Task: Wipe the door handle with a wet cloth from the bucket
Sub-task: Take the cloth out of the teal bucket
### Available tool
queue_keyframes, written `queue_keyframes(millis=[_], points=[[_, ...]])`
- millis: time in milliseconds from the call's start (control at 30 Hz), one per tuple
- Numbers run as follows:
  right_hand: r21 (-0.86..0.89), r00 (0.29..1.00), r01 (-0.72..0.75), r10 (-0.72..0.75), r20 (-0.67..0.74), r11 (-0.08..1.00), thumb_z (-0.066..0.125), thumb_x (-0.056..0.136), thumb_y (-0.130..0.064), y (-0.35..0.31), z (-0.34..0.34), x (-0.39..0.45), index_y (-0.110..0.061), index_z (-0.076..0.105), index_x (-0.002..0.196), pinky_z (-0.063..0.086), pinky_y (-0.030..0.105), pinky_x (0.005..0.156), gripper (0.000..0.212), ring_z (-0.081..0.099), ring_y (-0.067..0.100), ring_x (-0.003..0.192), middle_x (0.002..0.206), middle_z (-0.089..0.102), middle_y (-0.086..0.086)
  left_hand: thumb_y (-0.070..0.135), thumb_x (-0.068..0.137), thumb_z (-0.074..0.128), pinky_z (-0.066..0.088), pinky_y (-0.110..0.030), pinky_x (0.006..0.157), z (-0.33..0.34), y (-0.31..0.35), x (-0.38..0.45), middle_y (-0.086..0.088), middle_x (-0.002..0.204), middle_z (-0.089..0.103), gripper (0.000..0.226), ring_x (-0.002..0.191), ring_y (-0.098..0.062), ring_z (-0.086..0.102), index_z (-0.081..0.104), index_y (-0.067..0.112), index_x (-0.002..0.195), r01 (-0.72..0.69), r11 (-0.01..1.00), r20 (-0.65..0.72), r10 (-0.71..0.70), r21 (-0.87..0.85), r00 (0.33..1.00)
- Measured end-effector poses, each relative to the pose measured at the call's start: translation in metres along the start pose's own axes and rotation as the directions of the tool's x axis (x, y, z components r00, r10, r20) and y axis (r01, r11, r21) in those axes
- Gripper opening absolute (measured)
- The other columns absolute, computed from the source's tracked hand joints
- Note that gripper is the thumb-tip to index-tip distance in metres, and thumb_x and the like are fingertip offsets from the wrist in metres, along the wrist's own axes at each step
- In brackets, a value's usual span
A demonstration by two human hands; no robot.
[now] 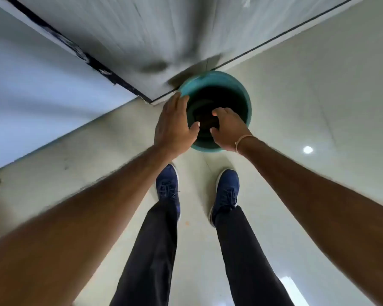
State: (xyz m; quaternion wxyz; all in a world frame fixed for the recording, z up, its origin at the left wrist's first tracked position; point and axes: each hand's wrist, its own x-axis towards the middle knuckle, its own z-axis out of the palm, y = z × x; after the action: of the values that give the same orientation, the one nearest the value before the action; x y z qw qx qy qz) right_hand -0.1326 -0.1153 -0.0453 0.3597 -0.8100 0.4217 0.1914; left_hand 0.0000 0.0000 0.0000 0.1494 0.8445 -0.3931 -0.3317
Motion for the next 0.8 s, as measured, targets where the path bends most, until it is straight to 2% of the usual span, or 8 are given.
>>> queue_keyframes(millis=[133, 233, 333, 500, 633, 700, 800], points=[[-0.136, 0.992, -0.062, 0.076, 0.098, 0.989, 0.066, 0.092, -0.018, 0.027, 0.038, 0.071, -0.009, 0.051, 0.146, 0.047, 0.046, 0.114, 0.057, 0.054, 0.042, 0.134, 0.142, 0.056, 0.020, 0.027, 0.101, 0.074, 0.022, -0.044, 0.139, 0.040, -0.036, 0.033, -0.016, 0.181, 0.026, 0.079, 0.169, -0.034, 0.023, 0.037, 0.005, 0.167, 0.056, 0.998, -0.083, -0.056, 0.004, 0.995], [-0.287, 0.990, 0.004, 0.037, 0.136, 0.958, 0.062, 0.091, -0.009, 0.045, 0.065, 0.127, -0.006, 0.055, 0.141, 0.052, 0.046, 0.110, 0.050, 0.061, 0.044, 0.128, 0.136, 0.063, 0.024, 0.027, 0.103, 0.072, 0.020, -0.043, 0.140, 0.062, -0.060, 0.054, -0.015, 0.182, 0.024, 0.081, 0.171, -0.033, 0.020, 0.033, 0.004, 0.169, -0.001, 1.000, -0.107, 0.004, 0.020, 0.994], [-0.385, 0.981, 0.059, 0.017, 0.191, 0.921, 0.050, 0.102, -0.004, 0.051, 0.084, 0.165, -0.001, 0.062, 0.138, 0.050, 0.046, 0.109, 0.038, 0.066, 0.044, 0.127, 0.134, 0.068, 0.028, 0.026, 0.103, 0.071, 0.022, -0.042, 0.140, 0.076, -0.074, 0.063, -0.015, 0.183, 0.022, 0.080, 0.171, -0.032, 0.021, 0.033, 0.003, 0.169, -0.049, 0.999, -0.134, 0.051, 0.015, 0.990], [-0.423, 0.974, 0.094, 0.004, 0.225, 0.901, 0.044, 0.111, -0.018, 0.051, 0.108, 0.196, -0.002, 0.058, 0.147, 0.042, 0.044, 0.119, 0.042, 0.055, 0.041, 0.141, 0.151, 0.057, 0.026, 0.022, 0.102, 0.070, 0.028, -0.047, 0.138, 0.090, -0.086, 0.063, -0.019, 0.182, 0.024, 0.077, 0.170, -0.036, 0.024, 0.036, -0.001, 0.167, -0.110, 0.994, -0.223, 0.106, -0.009, 0.969], [-0.492, 0.973, 0.153, -0.045, 0.225, 0.857, 0.045, 0.110, -0.032, 0.058, 0.121, 0.204, -0.005, 0.054, 0.151, 0.034, 0.043, 0.126, 0.050, 0.043, 0.041, 0.151, 0.160, 0.048, 0.023, 0.018, 0.102, 0.070, 0.028, -0.045, 0.139, 0.097, -0.091, 0.064, -0.019, 0.182, 0.024, 0.077, 0.171, -0.036, 0.020, 0.035, -0.002, 0.167, -0.141, 0.990, -0.259, 0.137, 0.002, 0.956], [-0.555, 0.981, 0.156, -0.062, 0.185, 0.817, 0.046, 0.109, -0.034, 0.062, 0.127, 0.208, -0.006, 0.054, 0.152, 0.033, 0.046, 0.125, 0.051, 0.040, 0.042, 0.151, 0.160, 0.048, 0.024, 0.011, 0.100, 0.069, 0.026, -0.041, 0.140, 0.100, -0.095, 0.066, -0.021, 0.181, 0.024, 0.077, 0.171, -0.037, 0.020, 0.035, -0.003, 0.167, -0.170, 0.986, -0.270, 0.164, 0.002, 0.949], [-0.604, 0.988, 0.128, -0.048, 0.146, 0.787, 0.042, 0.109, -0.027, 0.062, 0.133, 0.213, -0.007, 0.053, 0.151, 0.027, 0.049, 0.125, 0.048, 0.036, 0.042, 0.152, 0.157, 0.051, 0.023, 0.006, 0.099, 0.067, 0.022, -0.032, 0.140, 0.102, -0.103, 0.068, -0.023, 0.180, 0.025, 0.075, 0.170, -0.038, 0.022, 0.036, -0.005, 0.166, -0.207, 0.978, -0.283, 0.203, 0.016, 0.937]])
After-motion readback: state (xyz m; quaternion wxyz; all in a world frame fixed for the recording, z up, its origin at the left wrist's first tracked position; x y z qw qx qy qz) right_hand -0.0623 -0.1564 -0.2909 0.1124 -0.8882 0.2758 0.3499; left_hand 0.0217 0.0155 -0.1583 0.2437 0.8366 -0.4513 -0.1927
